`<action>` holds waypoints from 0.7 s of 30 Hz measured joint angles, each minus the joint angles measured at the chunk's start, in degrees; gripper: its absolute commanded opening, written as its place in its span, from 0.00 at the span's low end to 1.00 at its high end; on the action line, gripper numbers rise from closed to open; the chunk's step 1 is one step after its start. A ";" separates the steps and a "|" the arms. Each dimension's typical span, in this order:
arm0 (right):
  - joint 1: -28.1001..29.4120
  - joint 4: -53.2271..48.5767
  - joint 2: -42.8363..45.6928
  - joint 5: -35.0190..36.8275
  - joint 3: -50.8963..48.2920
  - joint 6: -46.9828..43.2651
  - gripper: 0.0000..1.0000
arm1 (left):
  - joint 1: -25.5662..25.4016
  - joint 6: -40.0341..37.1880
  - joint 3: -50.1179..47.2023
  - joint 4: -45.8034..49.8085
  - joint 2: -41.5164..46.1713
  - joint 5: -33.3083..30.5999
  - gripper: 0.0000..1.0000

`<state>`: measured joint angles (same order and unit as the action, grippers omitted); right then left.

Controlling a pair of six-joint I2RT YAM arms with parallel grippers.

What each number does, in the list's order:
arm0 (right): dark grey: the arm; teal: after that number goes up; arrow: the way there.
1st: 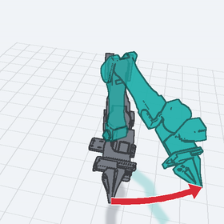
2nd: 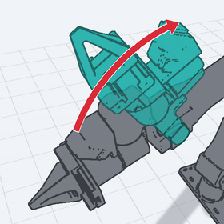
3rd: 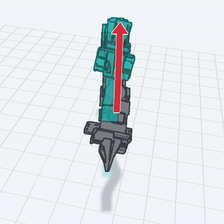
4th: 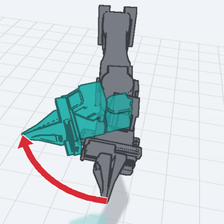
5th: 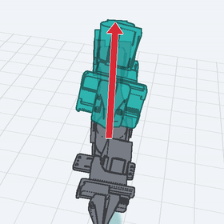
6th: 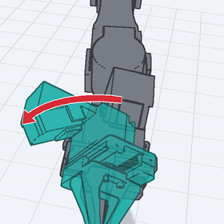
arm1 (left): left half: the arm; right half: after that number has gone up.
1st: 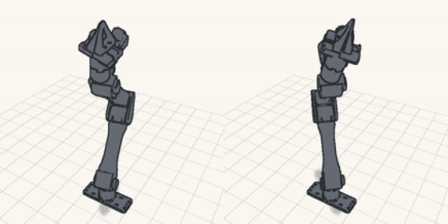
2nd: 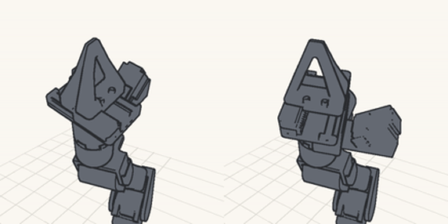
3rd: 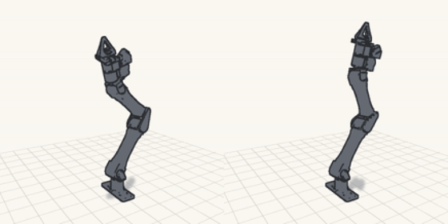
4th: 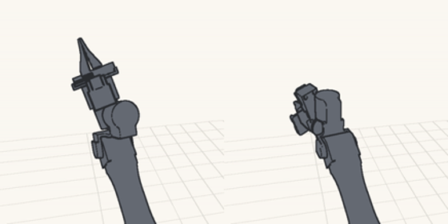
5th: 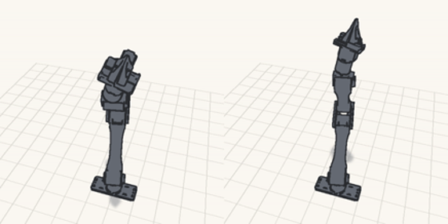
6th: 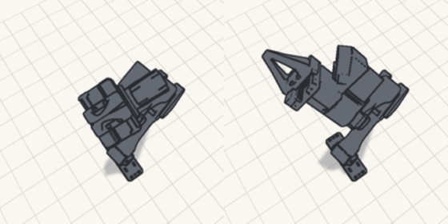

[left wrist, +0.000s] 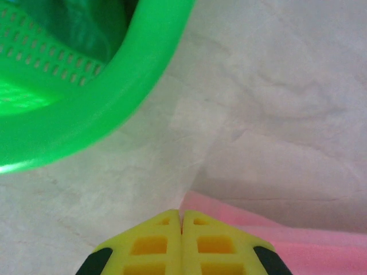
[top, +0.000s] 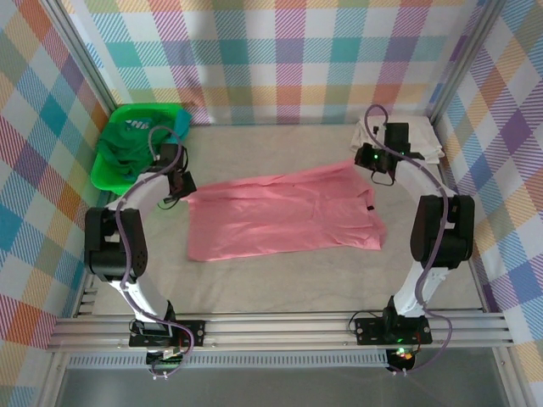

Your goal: Fold and stack the t-shirts

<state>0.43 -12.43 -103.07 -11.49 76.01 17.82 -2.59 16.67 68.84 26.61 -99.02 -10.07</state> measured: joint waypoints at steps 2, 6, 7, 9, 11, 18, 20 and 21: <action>-0.28 0.15 1.05 0.74 -1.31 0.61 0.00 | 0.00 -0.02 -0.87 0.00 -0.15 -0.85 0.00; -1.44 0.33 1.38 1.22 -1.79 1.20 0.00 | 0.00 -0.50 -0.48 0.44 -1.31 -2.01 0.00; -1.68 0.33 1.40 1.20 -1.66 1.25 0.00 | -0.02 -0.92 0.35 0.70 -1.88 -2.12 0.00; -1.99 0.22 1.40 1.20 -1.01 1.36 0.00 | -0.02 -1.51 3.02 1.53 -3.39 -2.10 0.00; -2.03 -0.24 1.40 1.16 0.63 1.38 0.00 | -0.26 -2.05 6.86 2.16 -5.31 -2.05 0.00; -2.01 0.63 1.33 -0.66 9.86 1.38 0.00 | -1.29 -3.74 20.52 4.00 -11.58 -2.05 0.00; -2.01 0.87 1.33 -1.09 11.34 1.38 0.00 | -1.73 -4.13 22.40 4.83 -12.39 -2.08 0.00; -2.01 0.94 1.33 -1.20 11.65 1.38 0.00 | -1.92 -4.31 22.88 5.09 -12.55 -2.10 0.00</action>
<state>-1.58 -11.49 -101.73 -12.69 87.66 19.20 -4.51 12.36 91.72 31.70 -111.57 -12.16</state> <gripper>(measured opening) 0.059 0.049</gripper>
